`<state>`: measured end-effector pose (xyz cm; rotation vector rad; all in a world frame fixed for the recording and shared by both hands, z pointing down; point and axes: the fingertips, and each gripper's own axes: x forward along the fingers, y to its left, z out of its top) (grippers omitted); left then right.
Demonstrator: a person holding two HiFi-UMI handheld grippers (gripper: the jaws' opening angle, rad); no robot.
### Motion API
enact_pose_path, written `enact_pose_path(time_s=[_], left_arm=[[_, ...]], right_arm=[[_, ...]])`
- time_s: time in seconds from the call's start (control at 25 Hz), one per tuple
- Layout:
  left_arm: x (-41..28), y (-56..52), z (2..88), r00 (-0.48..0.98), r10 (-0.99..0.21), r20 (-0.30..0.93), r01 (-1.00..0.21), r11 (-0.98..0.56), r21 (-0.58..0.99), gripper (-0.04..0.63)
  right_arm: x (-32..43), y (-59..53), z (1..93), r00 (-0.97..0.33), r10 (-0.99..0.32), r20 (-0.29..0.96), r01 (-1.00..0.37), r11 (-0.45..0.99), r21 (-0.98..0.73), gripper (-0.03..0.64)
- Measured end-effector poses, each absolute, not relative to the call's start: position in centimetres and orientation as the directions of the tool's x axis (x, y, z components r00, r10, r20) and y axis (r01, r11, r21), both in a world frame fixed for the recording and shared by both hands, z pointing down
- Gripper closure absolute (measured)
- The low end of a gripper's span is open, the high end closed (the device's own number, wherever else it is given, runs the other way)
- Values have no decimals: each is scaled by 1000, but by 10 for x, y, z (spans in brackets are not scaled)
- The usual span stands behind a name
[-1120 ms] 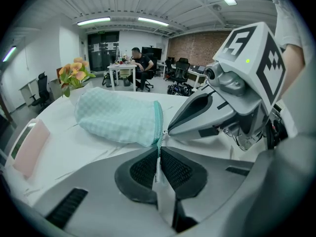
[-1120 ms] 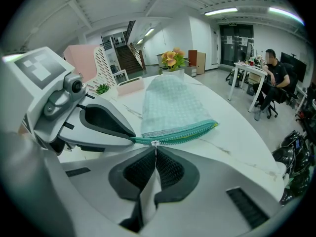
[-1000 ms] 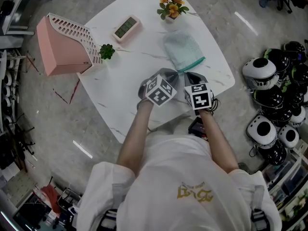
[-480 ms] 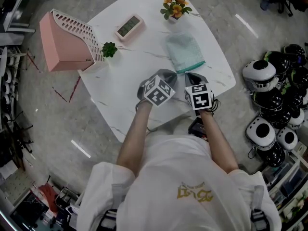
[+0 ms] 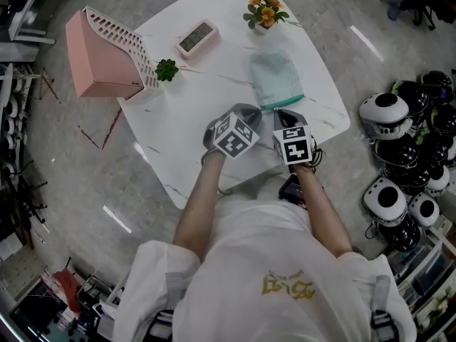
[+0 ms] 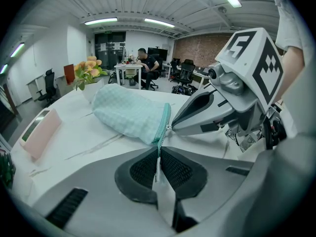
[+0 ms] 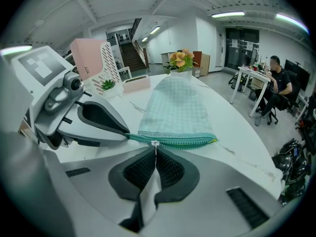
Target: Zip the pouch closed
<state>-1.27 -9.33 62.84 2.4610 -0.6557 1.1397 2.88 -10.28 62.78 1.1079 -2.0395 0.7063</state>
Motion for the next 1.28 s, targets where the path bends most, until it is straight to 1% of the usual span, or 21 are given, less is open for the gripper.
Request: enact_pose_path(time_s=[1.28], left_arm=[[-42,-85,626,545,-313,778,-610,-784,112,557]], right_arm=[[20,-93,625,-367,-474,800,-857,507,-92,600]])
